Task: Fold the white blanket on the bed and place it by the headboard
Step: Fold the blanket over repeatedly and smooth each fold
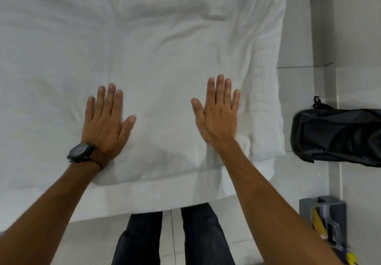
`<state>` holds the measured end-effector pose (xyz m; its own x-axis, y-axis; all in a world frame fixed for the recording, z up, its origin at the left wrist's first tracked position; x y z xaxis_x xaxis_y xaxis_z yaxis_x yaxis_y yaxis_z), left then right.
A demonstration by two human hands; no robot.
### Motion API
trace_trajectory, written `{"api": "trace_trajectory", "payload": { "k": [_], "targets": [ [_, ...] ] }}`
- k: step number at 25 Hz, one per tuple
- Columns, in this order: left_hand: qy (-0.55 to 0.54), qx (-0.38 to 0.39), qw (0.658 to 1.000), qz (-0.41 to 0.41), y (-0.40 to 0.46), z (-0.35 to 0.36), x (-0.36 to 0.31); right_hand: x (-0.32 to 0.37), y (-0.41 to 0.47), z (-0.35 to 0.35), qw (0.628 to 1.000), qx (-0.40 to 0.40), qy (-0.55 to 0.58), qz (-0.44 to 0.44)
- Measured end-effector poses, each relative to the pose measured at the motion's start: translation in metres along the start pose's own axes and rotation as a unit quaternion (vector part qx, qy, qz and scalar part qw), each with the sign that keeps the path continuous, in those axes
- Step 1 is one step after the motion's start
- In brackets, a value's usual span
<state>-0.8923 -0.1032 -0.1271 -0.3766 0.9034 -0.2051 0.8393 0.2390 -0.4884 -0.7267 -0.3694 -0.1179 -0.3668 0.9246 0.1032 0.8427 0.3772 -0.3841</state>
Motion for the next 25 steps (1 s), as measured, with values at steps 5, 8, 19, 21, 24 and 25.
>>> {"api": "trace_trajectory", "payload": {
  "k": [5,8,19,21,24,25],
  "targets": [
    [-0.027,-0.003,0.998,-0.048,-0.062,0.028,-0.001,0.021,-0.065,0.026,1.000,0.002,0.005,-0.003],
    [-0.075,-0.031,0.990,-0.115,-0.092,0.042,-0.007,0.028,-0.102,0.039,1.000,0.002,0.016,0.010],
    [-0.762,-0.282,0.427,-0.396,-0.173,0.070,-0.052,0.051,-0.177,0.046,0.553,-0.080,0.723,0.408],
    [-0.838,-0.235,0.348,-0.348,-0.156,0.052,-0.050,0.049,-0.160,0.034,0.456,-0.060,0.813,0.358],
    [-0.910,-0.145,0.278,-0.271,-0.127,0.018,-0.048,0.050,-0.138,0.007,0.372,0.035,0.879,0.297],
    [-0.914,-0.139,0.270,-0.271,-0.120,0.010,-0.046,0.048,-0.133,0.001,0.358,0.054,0.885,0.293]
  ]
}}
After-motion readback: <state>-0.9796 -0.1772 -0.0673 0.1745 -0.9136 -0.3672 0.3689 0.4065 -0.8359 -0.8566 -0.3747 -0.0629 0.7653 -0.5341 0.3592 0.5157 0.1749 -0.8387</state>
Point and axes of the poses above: each hand's wrist, its own y-axis towards the middle knuckle, its own z-axis out of the palm, x = y × z, the point moved 3 cm from there along y, towards the middle knuckle, and after that the axes turned 14 degrees about x, right-handed, at the moved point
